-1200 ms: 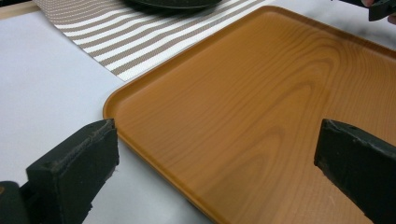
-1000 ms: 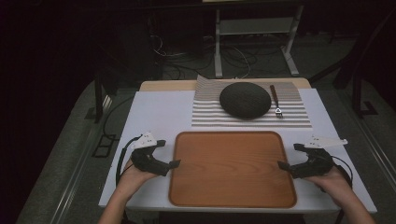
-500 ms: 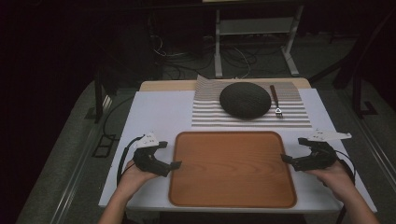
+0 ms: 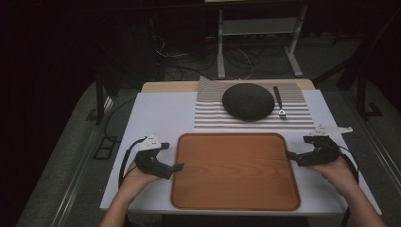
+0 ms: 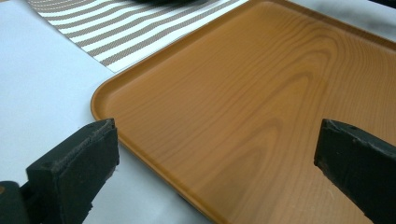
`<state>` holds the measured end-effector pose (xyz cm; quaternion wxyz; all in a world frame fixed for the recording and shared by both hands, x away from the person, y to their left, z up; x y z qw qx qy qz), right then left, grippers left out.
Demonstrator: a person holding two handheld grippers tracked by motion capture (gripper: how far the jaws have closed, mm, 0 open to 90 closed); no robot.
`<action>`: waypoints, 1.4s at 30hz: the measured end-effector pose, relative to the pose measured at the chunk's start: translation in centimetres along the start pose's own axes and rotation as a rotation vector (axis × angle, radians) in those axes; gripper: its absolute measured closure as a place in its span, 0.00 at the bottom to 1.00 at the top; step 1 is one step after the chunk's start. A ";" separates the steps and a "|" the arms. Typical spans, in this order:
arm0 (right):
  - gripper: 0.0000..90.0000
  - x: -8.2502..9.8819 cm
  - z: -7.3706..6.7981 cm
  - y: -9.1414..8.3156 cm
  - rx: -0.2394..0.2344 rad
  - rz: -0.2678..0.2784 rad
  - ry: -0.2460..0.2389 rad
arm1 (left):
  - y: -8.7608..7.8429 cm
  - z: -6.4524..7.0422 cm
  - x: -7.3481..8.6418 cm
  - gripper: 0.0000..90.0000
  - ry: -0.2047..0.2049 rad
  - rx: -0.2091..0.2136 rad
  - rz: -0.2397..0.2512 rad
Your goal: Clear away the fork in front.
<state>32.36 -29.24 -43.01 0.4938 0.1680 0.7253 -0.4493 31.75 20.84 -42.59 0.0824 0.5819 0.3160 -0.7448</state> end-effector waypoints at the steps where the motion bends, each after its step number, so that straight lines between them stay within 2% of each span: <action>1: 0.01 -0.1 0.1 0.1 0.007 -0.006 0.001 | 0.0 0.0 0.0 0.00 0.001 -0.001 0.001; 8: 0.01 -0.6 1.0 0.7 0.032 -0.025 0.007 | 0.0 -0.1 -0.1 0.00 0.001 -0.010 0.010; 19: 0.01 -1.4 2.4 1.7 0.037 -0.038 0.025 | -0.1 -0.1 -0.1 0.00 0.000 -0.010 0.012; 42: 0.01 -3.9 5.9 5.4 0.073 -0.078 0.052 | -0.3 -0.2 -0.2 0.00 -0.006 -0.013 0.029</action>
Point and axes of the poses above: each handheld gripper's, and its own axes: y roughly forward along the jaws, x roughly out of its underside, z roughly to its right, the point moved 2 cm from there along y, roughly forward along the jaws, and after that the axes turned 11 degrees about z, right-handed, at the moved point
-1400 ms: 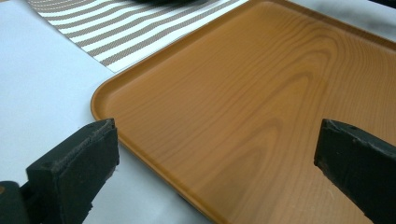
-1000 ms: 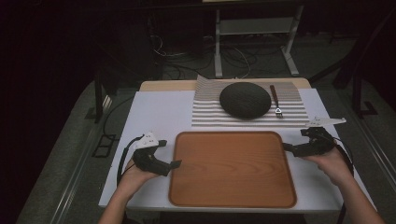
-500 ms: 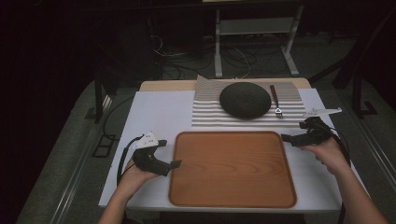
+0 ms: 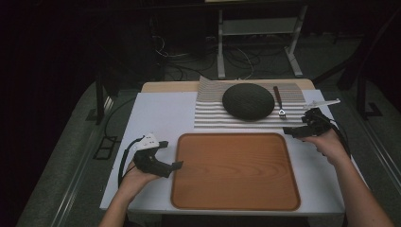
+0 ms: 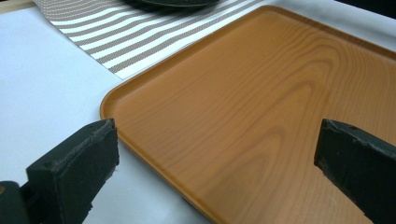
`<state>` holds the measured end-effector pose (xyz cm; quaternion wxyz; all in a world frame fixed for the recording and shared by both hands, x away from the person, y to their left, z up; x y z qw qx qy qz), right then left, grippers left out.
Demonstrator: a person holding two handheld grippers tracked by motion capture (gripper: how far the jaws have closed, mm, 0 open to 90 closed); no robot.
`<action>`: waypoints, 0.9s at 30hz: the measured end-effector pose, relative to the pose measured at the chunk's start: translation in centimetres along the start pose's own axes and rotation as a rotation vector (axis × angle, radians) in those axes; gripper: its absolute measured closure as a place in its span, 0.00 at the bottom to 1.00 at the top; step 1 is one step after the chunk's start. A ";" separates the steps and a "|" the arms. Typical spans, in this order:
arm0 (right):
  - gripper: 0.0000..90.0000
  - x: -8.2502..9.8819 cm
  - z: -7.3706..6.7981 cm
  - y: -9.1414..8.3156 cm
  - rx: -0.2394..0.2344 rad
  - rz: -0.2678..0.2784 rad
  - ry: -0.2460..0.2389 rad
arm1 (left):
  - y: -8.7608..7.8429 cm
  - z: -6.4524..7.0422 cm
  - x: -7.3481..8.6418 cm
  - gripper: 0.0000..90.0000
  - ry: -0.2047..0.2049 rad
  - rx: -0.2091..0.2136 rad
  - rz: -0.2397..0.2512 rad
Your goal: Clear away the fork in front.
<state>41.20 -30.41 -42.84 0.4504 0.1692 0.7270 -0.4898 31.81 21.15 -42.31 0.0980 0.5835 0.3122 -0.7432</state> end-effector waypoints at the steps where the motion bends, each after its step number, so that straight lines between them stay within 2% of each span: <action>1: 0.01 -0.1 0.2 0.2 0.003 -0.005 0.000 | 0.0 0.0 0.0 0.00 0.002 -0.002 0.004; 17: 0.09 -2.1 2.5 2.6 0.042 -0.040 0.040 | 0.1 0.0 0.0 0.00 0.000 -0.004 0.007; 19: 0.14 -2.8 3.0 3.2 0.055 -0.051 0.036 | 0.1 -0.1 0.0 0.00 0.002 -0.005 0.006; 23: 0.18 -3.4 3.5 3.8 0.057 -0.063 0.052 | 0.1 -0.1 0.0 0.00 0.000 -0.006 0.006; 24: 0.22 -3.8 3.8 4.2 0.059 -0.069 0.067 | 0.1 -0.1 0.0 0.00 0.000 -0.005 0.006; 27: 0.23 -4.2 4.0 4.6 0.064 -0.073 0.068 | 0.1 -0.1 0.0 0.00 0.000 -0.005 0.005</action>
Point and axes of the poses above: each handheld gripper's, and its own axes: y roughly forward along the jaws, x roughly out of its underside, z roughly to its right, the point moved 2 cm from there along y, roughly forward along the jaws, and after that the axes turned 11 degrees about z, right-handed, at the moved point
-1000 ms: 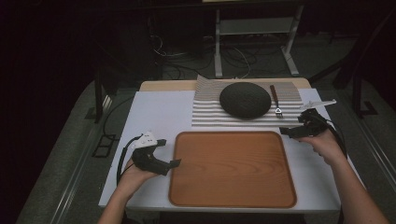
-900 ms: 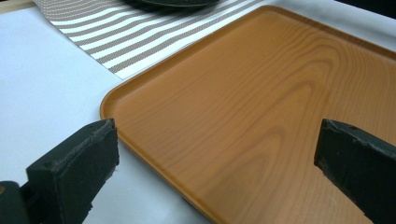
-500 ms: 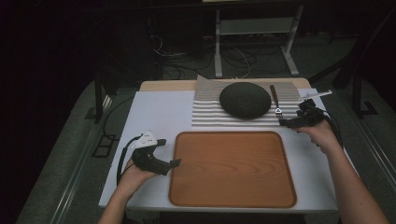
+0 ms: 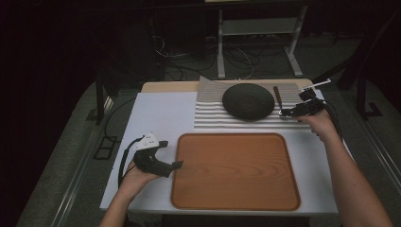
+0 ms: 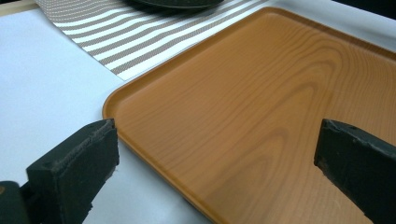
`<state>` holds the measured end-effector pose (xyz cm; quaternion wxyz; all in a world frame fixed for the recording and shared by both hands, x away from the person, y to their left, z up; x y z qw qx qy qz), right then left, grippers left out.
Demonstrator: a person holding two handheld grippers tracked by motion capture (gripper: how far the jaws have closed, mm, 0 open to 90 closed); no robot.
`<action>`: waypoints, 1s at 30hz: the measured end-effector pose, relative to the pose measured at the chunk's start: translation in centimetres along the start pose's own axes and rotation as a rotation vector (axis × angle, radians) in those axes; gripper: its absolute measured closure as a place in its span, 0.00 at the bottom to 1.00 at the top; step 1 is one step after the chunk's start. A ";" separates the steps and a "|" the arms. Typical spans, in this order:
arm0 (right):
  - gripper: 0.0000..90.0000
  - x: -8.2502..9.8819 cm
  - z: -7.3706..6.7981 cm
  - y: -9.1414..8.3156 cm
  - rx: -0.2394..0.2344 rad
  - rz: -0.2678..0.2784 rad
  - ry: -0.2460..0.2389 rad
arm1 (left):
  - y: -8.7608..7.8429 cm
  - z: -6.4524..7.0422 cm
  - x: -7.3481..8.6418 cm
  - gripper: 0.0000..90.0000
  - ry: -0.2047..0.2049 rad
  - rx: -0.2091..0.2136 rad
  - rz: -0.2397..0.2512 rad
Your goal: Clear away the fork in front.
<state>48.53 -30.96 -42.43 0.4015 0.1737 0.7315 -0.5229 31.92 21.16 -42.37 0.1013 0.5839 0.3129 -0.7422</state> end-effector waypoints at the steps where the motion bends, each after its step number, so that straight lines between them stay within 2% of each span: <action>1: 0.26 -0.3 0.1 0.3 0.012 -0.008 0.002 | 0.0 0.0 0.0 0.00 0.001 0.000 0.000; 8: 0.35 -1.0 0.7 1.3 0.021 -0.031 -0.005 | -0.1 -0.1 0.0 0.00 -0.001 -0.004 0.001; 11: 0.43 -1.6 1.0 2.1 0.026 -0.052 -0.016 | 0.0 -0.1 0.0 0.00 0.000 -0.006 0.000; 16: 0.51 -2.4 1.5 3.2 0.057 -0.089 -0.030 | 0.0 -0.2 0.0 0.00 -0.003 -0.011 -0.001; 21: 0.58 -3.3 1.9 4.2 0.055 -0.104 -0.027 | 0.1 -0.3 0.1 0.00 -0.005 -0.017 -0.007; 23: 0.60 -3.6 2.2 4.7 0.060 -0.125 -0.029 | 0.2 -0.3 0.1 0.00 -0.005 -0.021 -0.011; 30: 0.63 -4.5 2.9 6.1 0.065 -0.143 -0.016 | 0.3 -0.2 0.1 0.00 -0.006 -0.030 -0.009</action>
Point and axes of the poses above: each handheld gripper's, and its own axes: y roughly forward along the jaws, x roughly out of its underside, z roughly to its right, the point moved 2 cm from there along y, roughly forward along the jaws, and after that the axes turned 11 degrees about z, right-handed, at the moved point
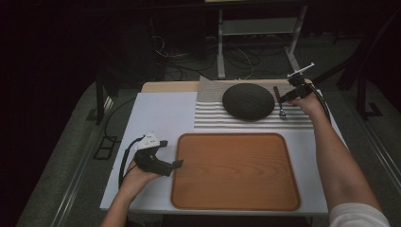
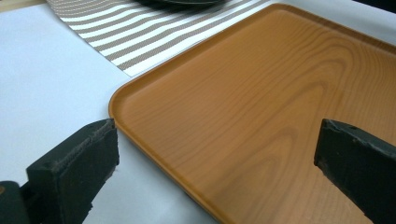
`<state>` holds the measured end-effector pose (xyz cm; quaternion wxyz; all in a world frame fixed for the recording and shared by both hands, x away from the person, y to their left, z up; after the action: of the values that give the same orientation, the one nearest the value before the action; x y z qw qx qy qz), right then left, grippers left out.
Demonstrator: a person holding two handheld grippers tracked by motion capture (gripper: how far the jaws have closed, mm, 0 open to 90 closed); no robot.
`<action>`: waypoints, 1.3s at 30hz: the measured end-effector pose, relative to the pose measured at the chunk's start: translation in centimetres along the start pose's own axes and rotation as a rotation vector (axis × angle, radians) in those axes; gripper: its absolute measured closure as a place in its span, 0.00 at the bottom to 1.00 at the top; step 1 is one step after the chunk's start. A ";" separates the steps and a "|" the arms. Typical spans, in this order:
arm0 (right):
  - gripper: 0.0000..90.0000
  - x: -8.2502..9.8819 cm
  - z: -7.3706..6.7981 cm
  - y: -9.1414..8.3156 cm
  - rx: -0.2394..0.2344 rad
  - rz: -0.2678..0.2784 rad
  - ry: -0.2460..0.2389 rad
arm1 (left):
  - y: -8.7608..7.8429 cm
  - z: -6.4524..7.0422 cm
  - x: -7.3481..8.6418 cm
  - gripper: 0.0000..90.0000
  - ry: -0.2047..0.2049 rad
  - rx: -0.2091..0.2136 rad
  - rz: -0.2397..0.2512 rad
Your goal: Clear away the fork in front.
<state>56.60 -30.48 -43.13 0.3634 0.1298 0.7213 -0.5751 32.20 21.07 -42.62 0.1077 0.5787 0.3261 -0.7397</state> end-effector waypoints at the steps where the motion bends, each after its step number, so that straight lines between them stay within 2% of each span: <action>1: 0.64 -0.3 0.2 0.4 -0.010 -0.011 0.012 | 0.0 0.0 0.0 0.00 0.001 -0.005 -0.001; 12: 0.68 -1.4 0.6 2.7 -0.028 -0.099 0.028 | 0.4 0.1 0.1 0.00 0.004 -0.013 -0.015; 20: 0.68 -1.6 0.5 3.3 -0.039 -0.130 0.023 | 0.3 0.0 0.1 0.00 0.003 -0.016 -0.017; 31: 0.74 -1.5 0.1 3.6 0.003 -0.154 -0.011 | 0.4 -0.2 0.1 0.00 -0.001 -0.011 -0.011; 34: 0.76 -1.5 0.0 3.6 0.008 -0.164 -0.004 | 0.4 -0.2 0.1 0.00 -0.002 -0.011 -0.011; 36: 0.78 -1.5 0.0 3.6 0.010 -0.166 -0.004 | 0.4 -0.2 0.1 0.00 -0.001 -0.010 -0.011; 37: 0.84 -1.5 0.1 3.6 0.025 -0.169 -0.009 | 0.4 -0.2 0.1 0.00 -0.002 -0.008 -0.010; 39: 0.84 -1.5 0.1 3.5 0.031 -0.169 -0.014 | 0.4 -0.2 0.1 0.00 -0.002 -0.008 -0.011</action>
<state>59.81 -29.13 -44.75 0.3164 0.0701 0.7184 -0.6155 32.55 20.89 -42.90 0.1063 0.5756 0.3319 -0.7397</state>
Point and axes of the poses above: each handheld gripper's, and its own axes: y roughly forward along the jaws, x roughly out of its underside, z roughly to its right, the point moved 2 cm from there along y, roughly forward along the jaws, and after that the axes turned 11 degrees about z, right-handed, at the moved point
